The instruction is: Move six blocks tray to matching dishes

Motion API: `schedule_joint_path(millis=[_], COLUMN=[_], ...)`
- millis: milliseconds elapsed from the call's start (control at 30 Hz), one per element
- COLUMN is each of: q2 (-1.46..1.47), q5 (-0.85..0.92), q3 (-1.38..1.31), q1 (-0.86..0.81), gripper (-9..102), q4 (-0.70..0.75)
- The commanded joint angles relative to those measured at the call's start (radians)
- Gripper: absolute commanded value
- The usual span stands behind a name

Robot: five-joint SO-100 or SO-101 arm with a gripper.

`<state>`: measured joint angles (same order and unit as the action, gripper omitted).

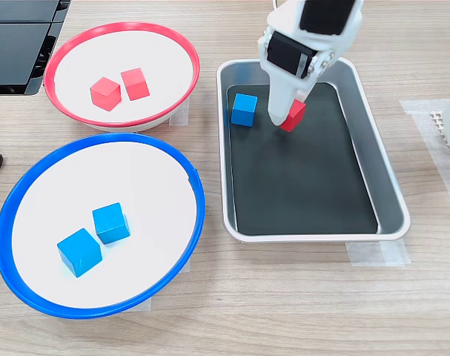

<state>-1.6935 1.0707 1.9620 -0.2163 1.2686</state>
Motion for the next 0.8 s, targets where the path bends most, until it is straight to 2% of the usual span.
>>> schedule_joint_path(millis=[0, 67, 100, 200, 267, 300, 367, 500, 567, 667, 700, 767], q2=[-0.009, 0.02, 0.051, 0.15, 0.253, 0.295, 0.368, 0.423, 0.411, 0.362, 0.322, 0.261], q5=[0.002, -0.049, -0.095, -0.218, -0.23, -0.236, -0.23, -0.256, -0.25, -0.192, -0.083, 0.034], q3=[-0.255, -0.399, -0.482, -0.545, -0.526, -0.537, -0.566, -0.583, -0.575, -0.569, -0.554, -0.535], q1=[0.028, 0.037, 0.04, 0.029, 0.015, 0.012, 0.006, -0.011, -0.015, -0.018, -0.018, -0.031], gripper=[0, 0, 0, 0, 0, 1, 3, 19, 21, 17, 6, 2], q4=[0.161, 0.16, 0.109, -0.161, -0.319, -0.342, -0.347, -0.341, -0.327, -0.255, -0.192, -0.089])
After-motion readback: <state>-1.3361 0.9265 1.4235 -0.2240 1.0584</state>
